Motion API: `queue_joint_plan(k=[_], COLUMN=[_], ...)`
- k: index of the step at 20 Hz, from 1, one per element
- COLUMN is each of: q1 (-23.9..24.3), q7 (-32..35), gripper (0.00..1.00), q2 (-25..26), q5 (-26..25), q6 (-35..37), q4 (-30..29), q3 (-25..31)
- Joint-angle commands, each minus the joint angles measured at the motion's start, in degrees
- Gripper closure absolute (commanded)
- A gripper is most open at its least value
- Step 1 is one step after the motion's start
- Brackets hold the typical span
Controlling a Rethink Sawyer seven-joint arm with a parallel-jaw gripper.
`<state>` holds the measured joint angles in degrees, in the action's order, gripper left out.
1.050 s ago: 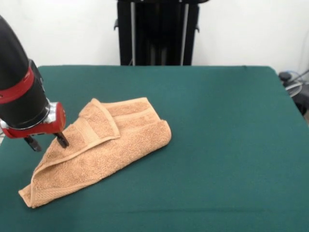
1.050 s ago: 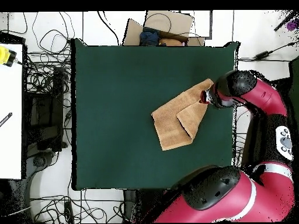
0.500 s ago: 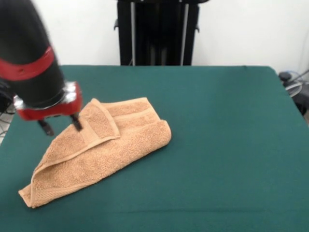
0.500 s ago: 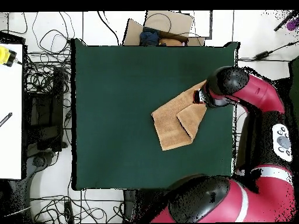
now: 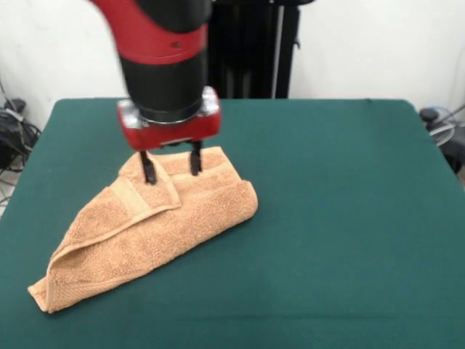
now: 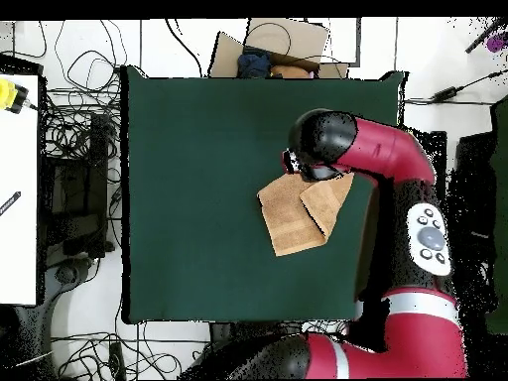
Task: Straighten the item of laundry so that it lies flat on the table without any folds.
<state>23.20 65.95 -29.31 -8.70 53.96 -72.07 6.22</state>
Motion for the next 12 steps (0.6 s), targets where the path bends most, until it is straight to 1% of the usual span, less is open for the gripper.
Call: queue_joint_plan(k=[1,4,6,12], q1=[-0.2,2.9,3.8,4.7], q7=[14.9,11.2,10.1,8.8], gripper=[0.0,0.0,0.0,0.0], q2=[2.2,7.0,8.3,11.6], q5=[-1.8,-1.1,-1.3,-1.6], q6=[-12.0,-16.9,-20.1,-26.5], q4=[-13.2,-13.3,-13.7,-13.9], q3=[-1.1,1.2,1.7,2.4])
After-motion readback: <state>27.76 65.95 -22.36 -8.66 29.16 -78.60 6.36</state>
